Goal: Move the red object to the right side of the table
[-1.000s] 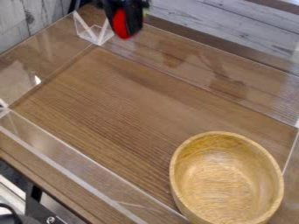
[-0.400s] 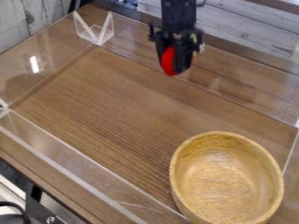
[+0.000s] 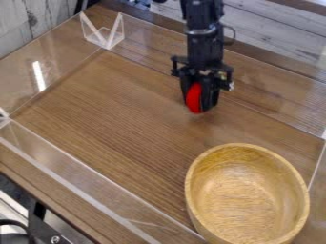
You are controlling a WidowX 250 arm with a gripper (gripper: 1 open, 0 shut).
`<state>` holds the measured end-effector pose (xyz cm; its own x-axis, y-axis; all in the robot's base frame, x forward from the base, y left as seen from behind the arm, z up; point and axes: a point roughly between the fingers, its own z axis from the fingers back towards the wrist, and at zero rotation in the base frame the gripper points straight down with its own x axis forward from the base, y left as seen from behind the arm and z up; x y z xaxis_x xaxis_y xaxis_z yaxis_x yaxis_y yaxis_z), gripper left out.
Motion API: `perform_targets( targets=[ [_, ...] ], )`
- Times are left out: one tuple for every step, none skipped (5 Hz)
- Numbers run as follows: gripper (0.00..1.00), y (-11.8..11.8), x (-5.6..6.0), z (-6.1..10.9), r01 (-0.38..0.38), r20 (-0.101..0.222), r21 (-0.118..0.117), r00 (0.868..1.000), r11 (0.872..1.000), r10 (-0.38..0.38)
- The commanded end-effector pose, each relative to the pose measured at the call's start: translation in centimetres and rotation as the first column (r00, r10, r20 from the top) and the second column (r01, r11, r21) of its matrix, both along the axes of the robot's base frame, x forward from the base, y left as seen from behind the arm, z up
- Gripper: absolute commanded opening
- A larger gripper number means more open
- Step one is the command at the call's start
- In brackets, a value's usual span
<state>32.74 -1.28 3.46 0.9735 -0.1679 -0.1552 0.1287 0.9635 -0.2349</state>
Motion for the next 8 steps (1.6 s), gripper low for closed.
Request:
perform_targets(
  targets=[
    [0.00,-0.8,1.7,1.5,-0.101,0.082,0.012,0.992,0.995,0.100],
    [0.00,-1.0,2.7,0.7,-0.200,0.081,0.026,0.977,0.979,0.197],
    [0.00,-0.8,2.8,0.1,-0.195,0.080,0.044,0.978,0.980,0.191],
    [0.00,-0.6,2.8,-0.1,-0.187,0.080,0.062,0.980,0.980,0.182],
    [0.00,0.0,3.2,-0.3,-0.165,0.082,0.076,0.984,0.983,0.158],
    [0.00,0.4,3.4,-0.3,-0.145,0.085,0.082,0.987,0.986,0.138],
    [1.00,0.8,3.3,-0.3,-0.041,0.090,0.084,0.995,0.996,0.033],
    [0.00,1.2,3.2,-0.3,0.061,0.099,0.083,0.993,0.995,-0.069]
  ],
)
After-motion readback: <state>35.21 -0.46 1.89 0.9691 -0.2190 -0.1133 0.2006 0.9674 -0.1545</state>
